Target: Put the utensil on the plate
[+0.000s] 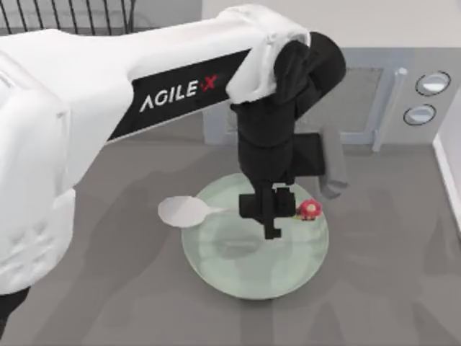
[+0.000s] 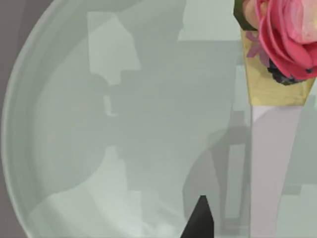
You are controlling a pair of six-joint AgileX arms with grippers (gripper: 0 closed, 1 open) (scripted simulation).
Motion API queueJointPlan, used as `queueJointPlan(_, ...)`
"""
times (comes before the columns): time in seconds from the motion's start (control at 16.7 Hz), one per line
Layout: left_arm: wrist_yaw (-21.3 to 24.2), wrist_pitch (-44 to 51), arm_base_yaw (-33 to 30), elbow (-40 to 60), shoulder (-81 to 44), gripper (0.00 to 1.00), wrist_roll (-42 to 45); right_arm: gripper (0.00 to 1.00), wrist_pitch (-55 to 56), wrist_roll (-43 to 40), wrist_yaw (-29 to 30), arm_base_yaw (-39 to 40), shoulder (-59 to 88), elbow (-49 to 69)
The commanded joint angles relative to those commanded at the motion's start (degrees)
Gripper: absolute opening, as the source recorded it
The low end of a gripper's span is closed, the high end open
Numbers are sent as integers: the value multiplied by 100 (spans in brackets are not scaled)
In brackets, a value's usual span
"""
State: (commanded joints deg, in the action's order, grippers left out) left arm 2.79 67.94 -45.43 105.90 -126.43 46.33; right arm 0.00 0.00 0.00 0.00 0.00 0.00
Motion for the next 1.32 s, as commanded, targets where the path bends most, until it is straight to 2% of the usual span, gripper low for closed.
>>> queueJointPlan(0.6,291,-690,-384,-210,201,0,315,100,0,0,0,0,0,0)
queueJointPlan(1.32,-14,-881,-64,-415,92,0,49,100,0,0,0,0,0,0)
